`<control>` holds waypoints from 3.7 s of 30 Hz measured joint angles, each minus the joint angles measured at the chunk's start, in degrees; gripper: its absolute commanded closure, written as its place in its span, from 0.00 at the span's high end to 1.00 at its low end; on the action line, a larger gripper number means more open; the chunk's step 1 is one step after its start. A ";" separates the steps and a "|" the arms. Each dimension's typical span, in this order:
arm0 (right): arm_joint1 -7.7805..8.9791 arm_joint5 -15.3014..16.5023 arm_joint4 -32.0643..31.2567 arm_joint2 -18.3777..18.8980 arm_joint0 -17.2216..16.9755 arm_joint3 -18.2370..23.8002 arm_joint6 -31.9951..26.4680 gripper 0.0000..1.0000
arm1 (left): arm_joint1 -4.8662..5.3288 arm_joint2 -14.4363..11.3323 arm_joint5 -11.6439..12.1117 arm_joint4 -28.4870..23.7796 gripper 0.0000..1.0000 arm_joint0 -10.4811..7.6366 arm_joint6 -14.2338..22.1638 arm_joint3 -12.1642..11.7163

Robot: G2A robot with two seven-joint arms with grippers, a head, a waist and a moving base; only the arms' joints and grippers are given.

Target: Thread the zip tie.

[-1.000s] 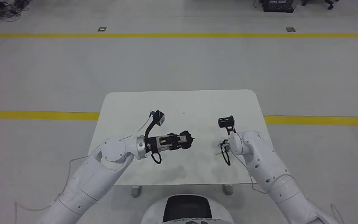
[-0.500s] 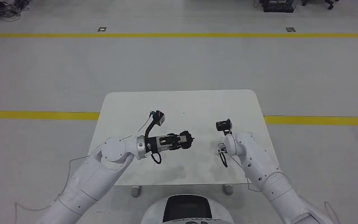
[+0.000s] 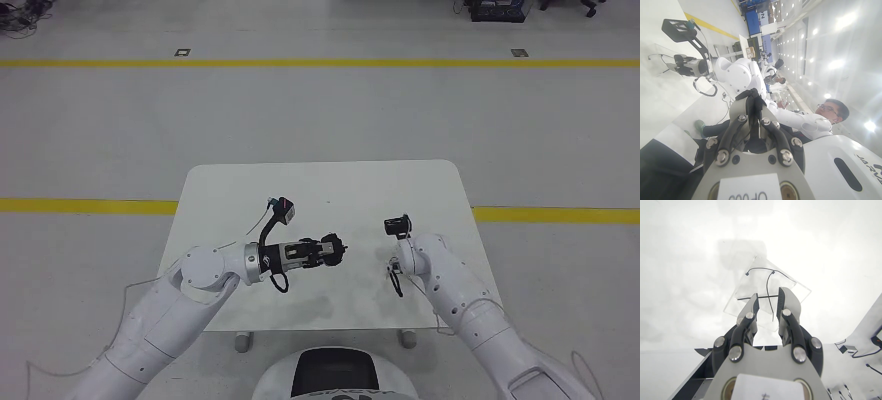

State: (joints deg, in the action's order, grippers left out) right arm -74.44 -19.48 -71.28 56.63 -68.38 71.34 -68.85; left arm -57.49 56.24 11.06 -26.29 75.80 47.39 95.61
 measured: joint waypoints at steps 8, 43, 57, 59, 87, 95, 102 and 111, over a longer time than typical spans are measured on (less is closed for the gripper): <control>-0.81 0.00 -0.92 0.08 0.48 -1.70 0.33 0.19 | 0.00 0.00 0.00 0.00 0.00 0.00 0.00 0.00; -3.16 0.69 -3.77 3.65 -0.67 -1.82 1.71 0.00 | 0.00 0.00 0.00 0.00 0.00 0.00 0.00 0.00; -0.30 8.20 2.68 17.34 -9.30 17.15 0.43 0.00 | 0.00 0.00 0.00 0.00 0.00 0.00 0.00 0.00; -0.01 9.60 5.42 19.76 -10.34 19.05 1.23 0.00 | 0.00 0.00 0.00 0.00 0.00 0.00 0.00 0.00; 1.58 26.47 38.53 35.68 -18.00 24.64 11.74 0.00 | 0.00 0.00 0.00 0.00 0.00 0.00 0.00 0.00; 2.02 31.43 50.16 37.52 -18.85 23.55 14.14 0.00 | 0.00 0.00 0.00 0.00 0.00 0.00 0.00 0.00; 2.18 33.42 50.37 37.15 -19.56 23.87 15.28 0.00 | 0.00 0.00 0.00 0.00 0.00 0.00 0.00 0.00; 2.14 36.13 60.34 39.08 -21.81 24.79 20.18 0.00 | 0.00 0.00 0.00 0.00 0.00 0.00 0.00 0.00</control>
State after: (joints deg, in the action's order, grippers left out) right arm -72.30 16.65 -10.95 95.70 -90.18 96.13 -48.68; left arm -57.50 56.24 11.06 -26.29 75.80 47.39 95.61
